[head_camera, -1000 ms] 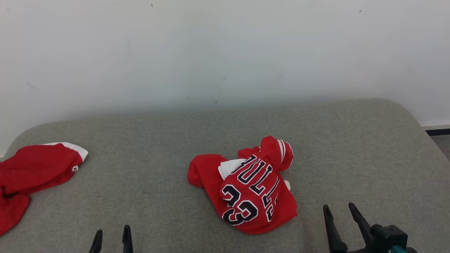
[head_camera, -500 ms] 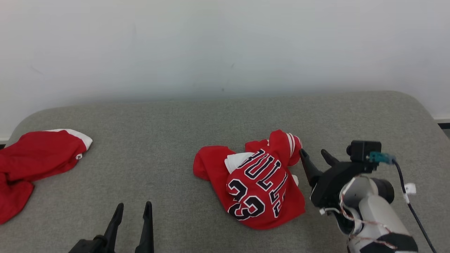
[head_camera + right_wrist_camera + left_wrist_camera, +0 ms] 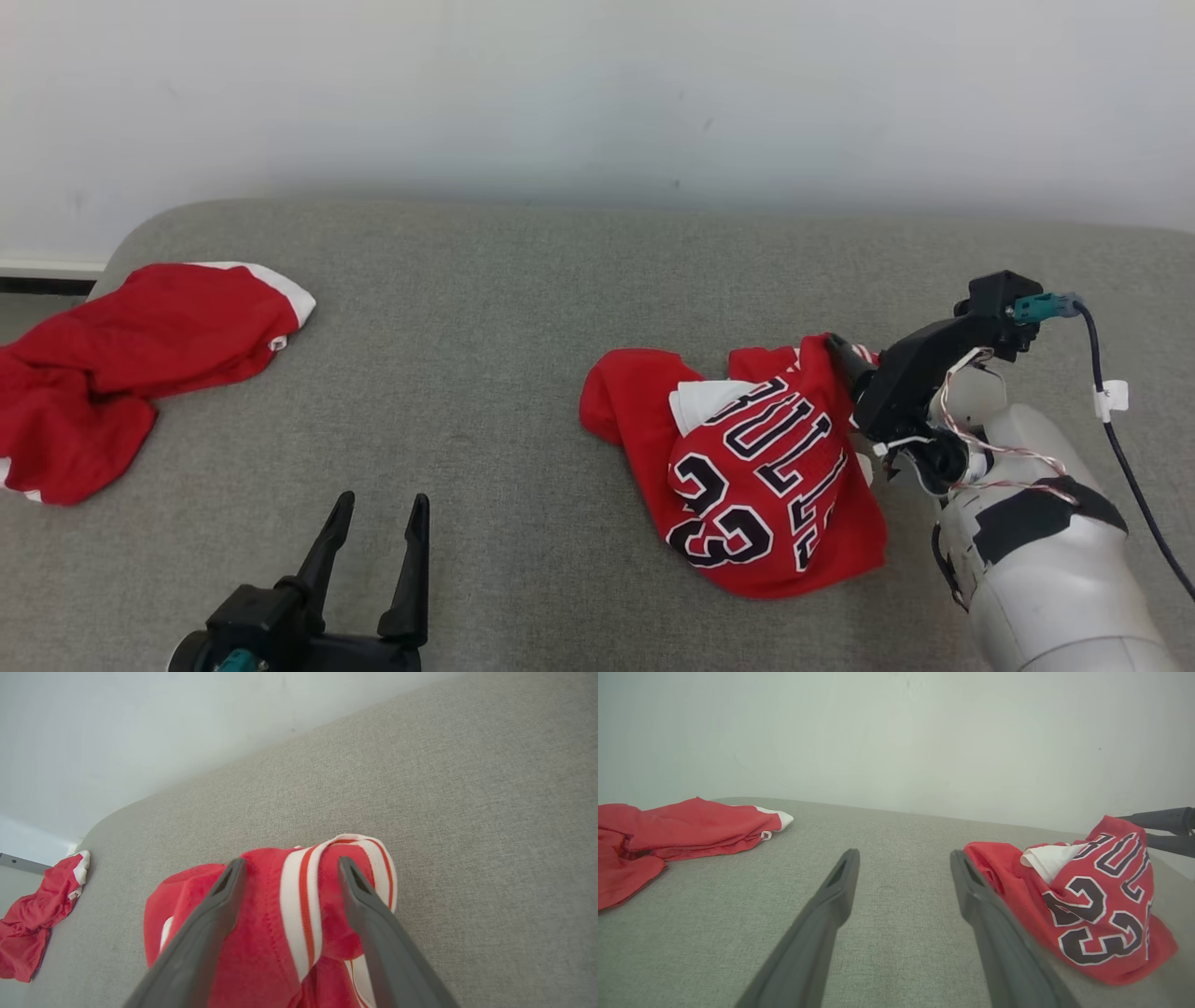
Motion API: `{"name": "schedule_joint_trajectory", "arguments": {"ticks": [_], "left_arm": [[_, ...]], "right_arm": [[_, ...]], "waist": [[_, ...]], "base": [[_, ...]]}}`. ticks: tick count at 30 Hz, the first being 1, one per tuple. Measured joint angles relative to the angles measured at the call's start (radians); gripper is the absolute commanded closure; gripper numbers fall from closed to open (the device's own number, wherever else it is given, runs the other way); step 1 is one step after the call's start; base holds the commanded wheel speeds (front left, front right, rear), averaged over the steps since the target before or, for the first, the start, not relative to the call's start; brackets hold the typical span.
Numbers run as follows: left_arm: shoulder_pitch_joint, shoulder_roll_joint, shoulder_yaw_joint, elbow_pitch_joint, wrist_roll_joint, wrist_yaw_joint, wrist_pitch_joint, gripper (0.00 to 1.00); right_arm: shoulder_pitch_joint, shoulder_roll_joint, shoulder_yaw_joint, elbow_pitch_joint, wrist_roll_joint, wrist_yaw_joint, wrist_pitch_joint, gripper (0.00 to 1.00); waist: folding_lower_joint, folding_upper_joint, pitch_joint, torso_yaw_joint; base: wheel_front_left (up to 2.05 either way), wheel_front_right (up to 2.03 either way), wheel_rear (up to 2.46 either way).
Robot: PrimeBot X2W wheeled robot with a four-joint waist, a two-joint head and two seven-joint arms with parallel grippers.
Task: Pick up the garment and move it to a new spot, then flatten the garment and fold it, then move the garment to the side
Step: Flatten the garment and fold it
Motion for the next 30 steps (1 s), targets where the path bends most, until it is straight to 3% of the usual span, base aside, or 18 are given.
{"name": "schedule_joint_trajectory", "arguments": {"ticks": [5, 10, 11, 14, 22, 28, 30], "left_arm": [[-0.025, 0.004, -0.003, 0.017, -0.001, -0.008, -0.009, 0.00], [-0.038, 0.007, -0.001, 0.036, -0.010, -0.009, -0.016, 0.00], [-0.041, 0.007, -0.001, 0.040, -0.015, -0.009, -0.018, 0.00], [-0.050, 0.007, 0.001, 0.052, -0.018, -0.011, -0.023, 0.00], [-0.051, 0.008, 0.003, 0.084, -0.026, -0.013, -0.031, 0.00], [-0.050, 0.012, 0.012, 0.095, -0.032, -0.008, -0.037, 0.00], [-0.050, 0.013, 0.015, 0.097, -0.033, -0.007, -0.039, 0.00]], "right_arm": [[-0.082, 0.000, -0.045, 0.109, 0.029, 0.000, 0.005, 0.00], [-0.130, -0.001, -0.011, 0.187, 0.086, 0.000, 0.030, 0.00], [-0.136, 0.000, 0.003, 0.193, 0.093, 0.000, 0.031, 0.18], [-0.146, 0.000, 0.054, 0.190, 0.113, 0.000, 0.017, 1.00], [-0.149, -0.002, 0.221, 0.076, 0.219, 0.000, -0.037, 1.00], [-0.175, -0.001, 0.478, -0.202, 0.474, 0.000, -0.054, 1.00], [-0.211, -0.001, 0.558, -0.266, 0.491, 0.000, -0.099, 1.00]], "waist": [[0.0000, 0.0000, 0.030, 0.024], [0.0000, 0.0000, 0.050, 0.034], [0.0001, 0.0001, 0.051, 0.034], [-0.0001, 0.0000, 0.048, 0.031], [-0.0001, 0.0000, 0.020, 0.023], [-0.0002, 0.0000, -0.003, 0.009], [-0.0003, 0.0000, -0.008, 0.003]], "base": [[0.00, 0.00, 0.00], [0.00, 0.00, 0.00], [0.00, 0.00, 0.00], [0.00, 0.00, 0.00], [0.00, 0.00, 0.00], [0.00, 0.00, 0.00], [0.00, 0.00, 0.00]]}}
